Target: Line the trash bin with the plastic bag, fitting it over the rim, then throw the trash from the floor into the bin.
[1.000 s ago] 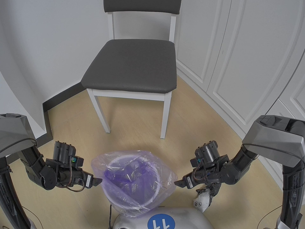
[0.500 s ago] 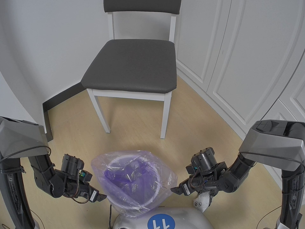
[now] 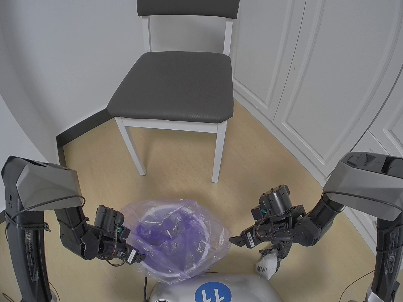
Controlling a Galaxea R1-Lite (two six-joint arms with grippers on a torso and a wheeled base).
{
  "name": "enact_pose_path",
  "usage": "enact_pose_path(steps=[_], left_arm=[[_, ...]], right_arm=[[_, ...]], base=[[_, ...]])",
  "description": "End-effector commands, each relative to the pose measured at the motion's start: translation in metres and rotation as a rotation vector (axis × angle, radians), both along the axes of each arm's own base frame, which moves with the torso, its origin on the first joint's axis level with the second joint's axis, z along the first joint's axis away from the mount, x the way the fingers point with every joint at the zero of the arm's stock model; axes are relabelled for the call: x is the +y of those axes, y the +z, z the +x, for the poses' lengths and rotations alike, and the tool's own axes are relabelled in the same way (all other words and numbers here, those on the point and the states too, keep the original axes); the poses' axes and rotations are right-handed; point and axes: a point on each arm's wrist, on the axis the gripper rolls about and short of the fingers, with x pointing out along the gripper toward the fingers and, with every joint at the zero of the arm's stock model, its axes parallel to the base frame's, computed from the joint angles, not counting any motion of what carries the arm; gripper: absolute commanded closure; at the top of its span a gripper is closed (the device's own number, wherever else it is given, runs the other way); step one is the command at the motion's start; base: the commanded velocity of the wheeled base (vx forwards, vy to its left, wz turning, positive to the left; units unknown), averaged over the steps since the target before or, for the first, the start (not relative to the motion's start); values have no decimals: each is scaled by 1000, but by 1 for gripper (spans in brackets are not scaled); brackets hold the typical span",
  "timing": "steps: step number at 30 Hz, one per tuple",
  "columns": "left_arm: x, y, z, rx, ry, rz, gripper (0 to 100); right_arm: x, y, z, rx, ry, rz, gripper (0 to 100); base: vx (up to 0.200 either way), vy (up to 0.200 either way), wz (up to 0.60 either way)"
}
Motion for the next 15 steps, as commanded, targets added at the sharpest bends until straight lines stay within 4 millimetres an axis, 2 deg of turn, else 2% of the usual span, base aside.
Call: enact_pose_path(steps=[1,8,15], left_arm=[[-3,-9,7,-1,32,8,0],[-11,-4,20,-72,116,-69,0],[-9,-2,29,-139,171,-68,0]], right_arm=[[-1,0,3,-3,-8,3,0],[-2,1,4,-6,-12,6,0],[-2,-2,4,-1,-11,2,0]], base=[[0,0,0],[0,0,0],[0,0,0]])
